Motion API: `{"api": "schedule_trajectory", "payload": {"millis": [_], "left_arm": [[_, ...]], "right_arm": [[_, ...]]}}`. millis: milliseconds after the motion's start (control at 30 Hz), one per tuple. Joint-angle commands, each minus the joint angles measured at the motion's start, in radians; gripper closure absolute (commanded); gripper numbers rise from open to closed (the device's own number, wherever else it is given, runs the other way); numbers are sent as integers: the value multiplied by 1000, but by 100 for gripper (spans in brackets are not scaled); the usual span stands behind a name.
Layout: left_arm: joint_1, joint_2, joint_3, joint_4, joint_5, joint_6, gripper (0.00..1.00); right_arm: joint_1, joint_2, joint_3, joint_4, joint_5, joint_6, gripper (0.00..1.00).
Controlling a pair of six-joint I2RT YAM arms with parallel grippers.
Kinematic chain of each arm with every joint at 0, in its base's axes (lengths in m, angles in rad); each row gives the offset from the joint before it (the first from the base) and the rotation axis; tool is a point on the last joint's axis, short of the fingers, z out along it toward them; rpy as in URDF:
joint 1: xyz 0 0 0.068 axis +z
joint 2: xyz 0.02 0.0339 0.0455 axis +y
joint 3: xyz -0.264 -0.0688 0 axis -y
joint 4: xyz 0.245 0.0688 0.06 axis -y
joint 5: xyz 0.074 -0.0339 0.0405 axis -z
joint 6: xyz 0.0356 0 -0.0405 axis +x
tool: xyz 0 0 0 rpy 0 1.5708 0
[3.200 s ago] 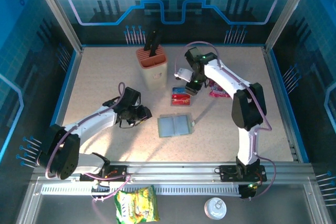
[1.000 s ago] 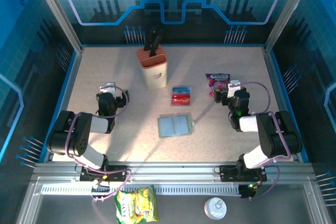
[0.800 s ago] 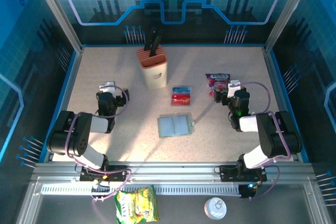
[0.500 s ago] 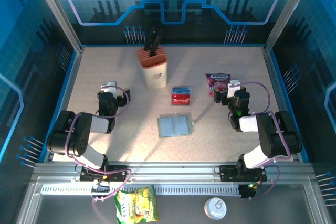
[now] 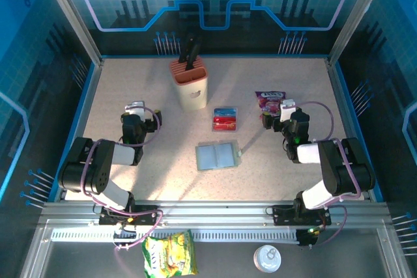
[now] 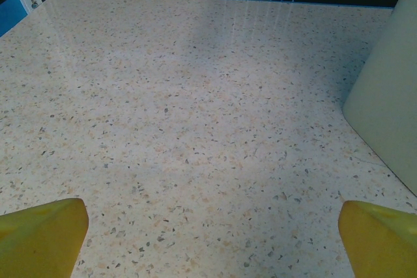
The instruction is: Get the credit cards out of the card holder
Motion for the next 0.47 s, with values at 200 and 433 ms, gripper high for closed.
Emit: {"api": "schedule_trajectory", "payload": {"millis": [200,433], "left_arm": [[-3,8,16,44,22,23,1],[-4,8,16,44,24,24,1]], "right_arm": [[-9,8,20,14,-8,-15,0],[-16,7,16,19,-7,-7,0]]}}
